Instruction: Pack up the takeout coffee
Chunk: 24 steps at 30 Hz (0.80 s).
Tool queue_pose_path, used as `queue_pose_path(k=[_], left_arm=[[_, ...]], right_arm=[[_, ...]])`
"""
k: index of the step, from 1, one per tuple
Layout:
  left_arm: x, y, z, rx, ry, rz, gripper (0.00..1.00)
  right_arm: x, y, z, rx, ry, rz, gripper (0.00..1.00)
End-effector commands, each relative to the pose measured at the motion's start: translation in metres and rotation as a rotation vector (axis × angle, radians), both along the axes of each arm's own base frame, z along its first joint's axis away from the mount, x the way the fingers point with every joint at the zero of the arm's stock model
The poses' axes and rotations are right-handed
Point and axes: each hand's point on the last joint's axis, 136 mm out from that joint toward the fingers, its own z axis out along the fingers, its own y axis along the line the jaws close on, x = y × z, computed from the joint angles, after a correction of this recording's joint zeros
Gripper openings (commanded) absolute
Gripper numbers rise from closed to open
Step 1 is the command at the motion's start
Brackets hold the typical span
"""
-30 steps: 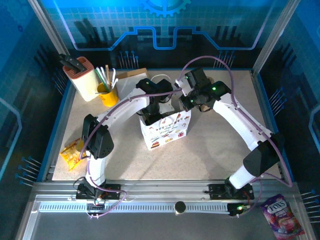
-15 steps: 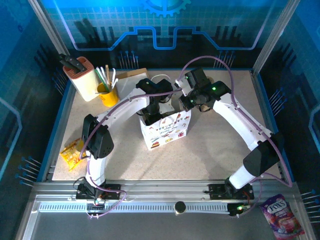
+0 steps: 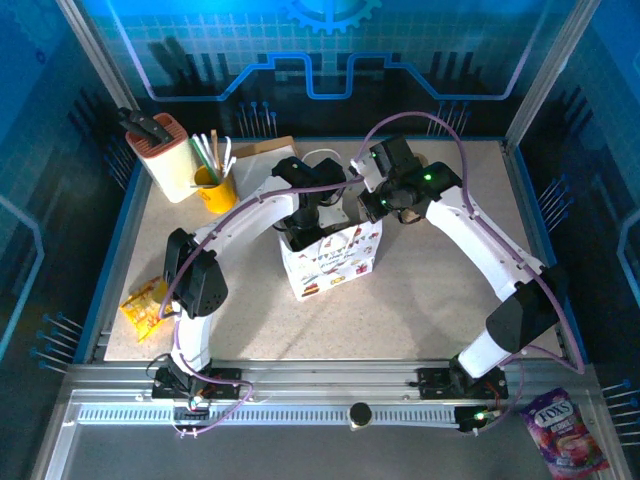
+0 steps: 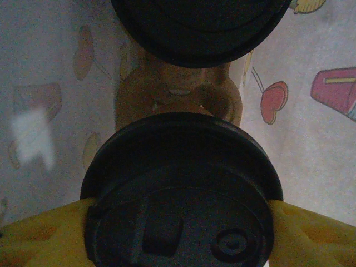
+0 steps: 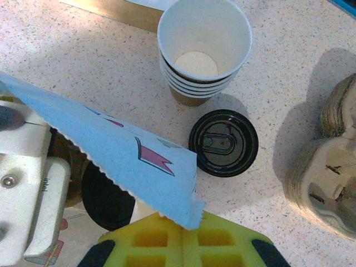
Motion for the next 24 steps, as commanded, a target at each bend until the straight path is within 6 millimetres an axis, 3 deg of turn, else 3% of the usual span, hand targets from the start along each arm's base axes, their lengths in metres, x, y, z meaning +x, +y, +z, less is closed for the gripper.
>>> queue_pose_path(k=[1,24], left_arm=[[0.0019,0.0054,0.0016,0.008,-0.005,-0.004,0.55],[0.0026,0.0052,-0.0077,0.023,0.012,-0.006,0.55]], right_arm=[[-0.0047,-0.0022,-0.0199,-0.04,0.067,0.012,0.07],[-0.0045,-0.0019,-0.0207,-0.039,0.071,0.012,0.07]])
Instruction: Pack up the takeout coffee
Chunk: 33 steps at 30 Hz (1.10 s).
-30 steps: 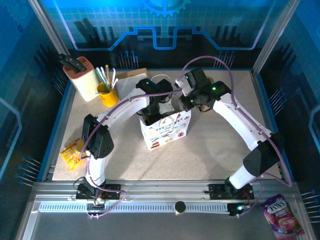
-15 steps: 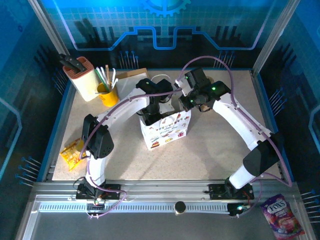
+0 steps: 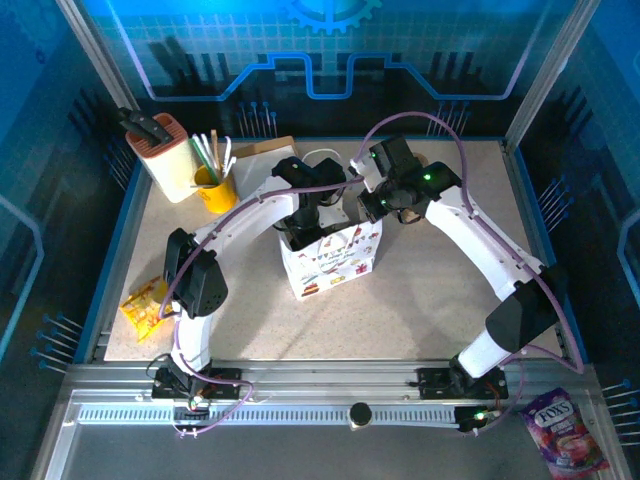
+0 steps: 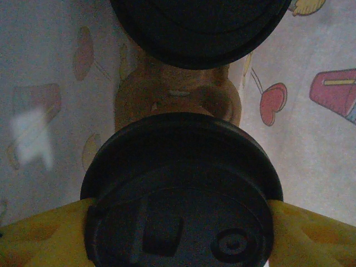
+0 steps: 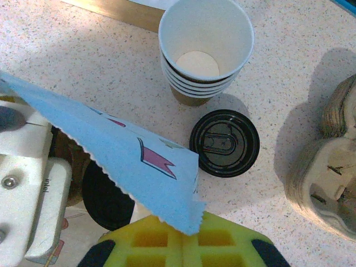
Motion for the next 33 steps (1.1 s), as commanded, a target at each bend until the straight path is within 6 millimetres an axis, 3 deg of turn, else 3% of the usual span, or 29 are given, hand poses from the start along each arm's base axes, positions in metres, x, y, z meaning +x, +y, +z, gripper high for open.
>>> queue_pose_path(k=[1,18,33], left_arm=[[0.002,0.006,-0.009,0.026,0.017,-0.005,0.55],[0.004,0.007,-0.026,0.048,0.057,0.002,0.55],[0.006,0.006,-0.027,0.045,0.058,0.005,0.55]], right_arm=[[-0.005,-0.003,-0.02,-0.04,0.069,0.01,0.07],[-0.004,-0.001,-0.02,-0.037,0.071,0.014,0.07],[-0.004,-0.001,-0.02,-0.036,0.073,0.014,0.07]])
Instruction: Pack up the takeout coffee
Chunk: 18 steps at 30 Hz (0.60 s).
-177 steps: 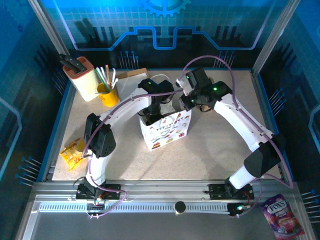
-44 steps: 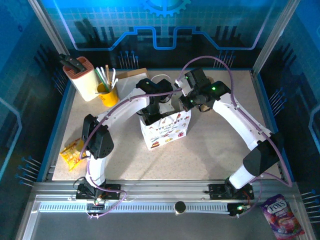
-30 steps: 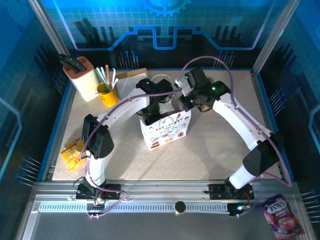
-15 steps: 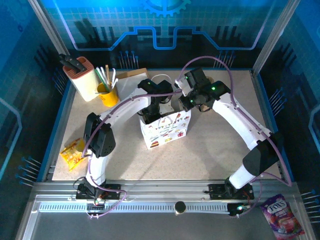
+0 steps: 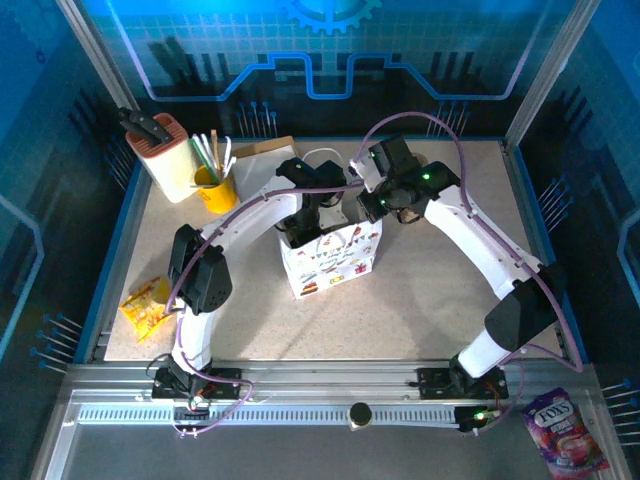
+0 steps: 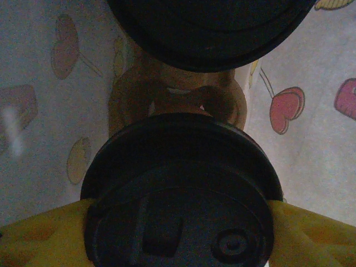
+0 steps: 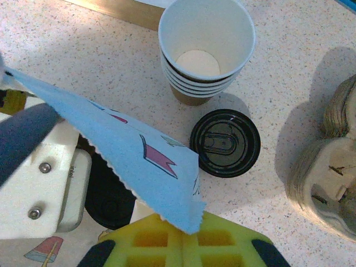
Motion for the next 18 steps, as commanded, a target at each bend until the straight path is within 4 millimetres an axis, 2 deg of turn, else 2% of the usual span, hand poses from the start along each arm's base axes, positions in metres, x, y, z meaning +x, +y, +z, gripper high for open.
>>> queue_pose_path(k=[1,18], left_arm=[[0.002,0.0031,-0.0111,0.019,0.024,-0.008,0.55],[0.0017,0.0032,-0.0094,0.017,0.021,-0.006,0.55]], right_arm=[[-0.0055,-0.0022,-0.0178,-0.034,0.067,0.012,0.07],[-0.0057,-0.0022,-0.0185,-0.035,0.068,0.012,0.07]])
